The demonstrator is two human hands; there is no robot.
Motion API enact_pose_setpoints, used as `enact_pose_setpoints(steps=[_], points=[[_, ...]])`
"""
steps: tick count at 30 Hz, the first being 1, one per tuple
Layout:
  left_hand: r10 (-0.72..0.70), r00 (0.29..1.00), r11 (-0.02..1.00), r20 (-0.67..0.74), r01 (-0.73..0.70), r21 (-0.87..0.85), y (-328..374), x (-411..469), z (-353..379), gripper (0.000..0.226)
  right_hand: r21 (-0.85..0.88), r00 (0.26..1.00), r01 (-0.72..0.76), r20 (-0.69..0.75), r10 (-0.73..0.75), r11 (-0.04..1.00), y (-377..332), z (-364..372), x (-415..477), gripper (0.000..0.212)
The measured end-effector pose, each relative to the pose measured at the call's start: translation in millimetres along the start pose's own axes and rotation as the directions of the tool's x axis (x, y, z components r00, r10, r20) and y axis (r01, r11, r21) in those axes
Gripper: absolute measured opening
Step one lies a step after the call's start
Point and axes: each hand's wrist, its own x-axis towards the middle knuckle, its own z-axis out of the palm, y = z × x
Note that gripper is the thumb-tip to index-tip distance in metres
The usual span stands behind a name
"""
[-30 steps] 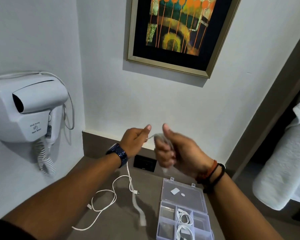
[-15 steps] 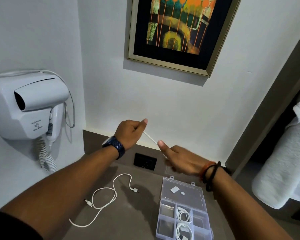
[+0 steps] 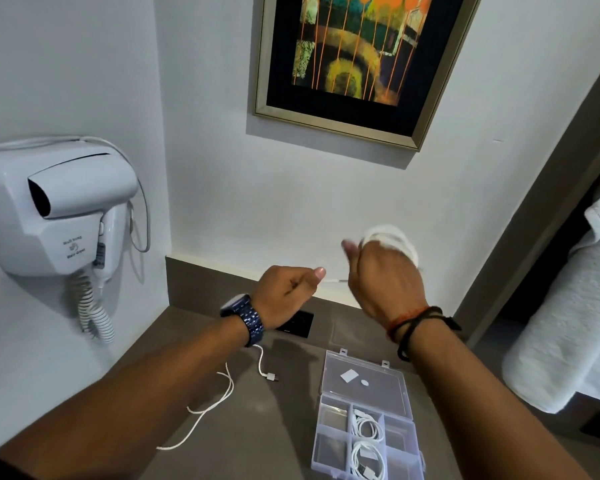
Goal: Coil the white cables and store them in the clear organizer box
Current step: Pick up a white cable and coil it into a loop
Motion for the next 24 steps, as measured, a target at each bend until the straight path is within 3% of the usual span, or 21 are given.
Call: enact_pose_setpoints(steps=[2,4,5,8,11,13,18,24], points=[[0.031,0.999,0.996,-0.007,-0.030,0.088,-1,3,-12,0.050,0.019,0.941,-0.056,0.336,0.046,0.998,5,7,-13,0.066],[0.037,0.999,0.993,0.023,-0.039,0.113,-3,4,-23,0.045,0.306,0.774,-0.195,0.632,-0.046,0.932,0,7,-23,0.067],[0.036,0.999,0.995,0.041,-0.039,0.088,-2,4,-27,0.044,0.472,0.693,-0.325,0.708,-0.133,0.820,-3,7,-27,0.065],[0.054,0.998,0.977,0.031,-0.046,-0.210,11,4,-33,0.021,0.716,0.613,-0.601,0.698,-0.371,0.354,-8,-2,-30,0.054],[0.040,0.999,0.896,-0.035,-0.051,-0.441,27,5,-39,0.006,0.698,0.606,-0.712,0.557,-0.567,-0.075,-10,-14,-26,0.044],[0.012,0.999,0.850,-0.044,-0.033,-0.525,34,4,-38,0.005,0.648,0.628,-0.719,0.448,-0.637,-0.253,-11,-20,-22,0.042],[-0.136,0.979,0.800,-0.149,0.020,-0.599,49,-2,-12,0.016,0.614,0.684,-0.676,0.315,-0.658,-0.408,-21,-23,-17,0.044],[-0.162,0.977,0.811,-0.139,0.051,-0.583,52,-9,6,0.029,0.622,0.742,-0.639,0.342,-0.577,-0.452,-14,-16,-14,0.043]])
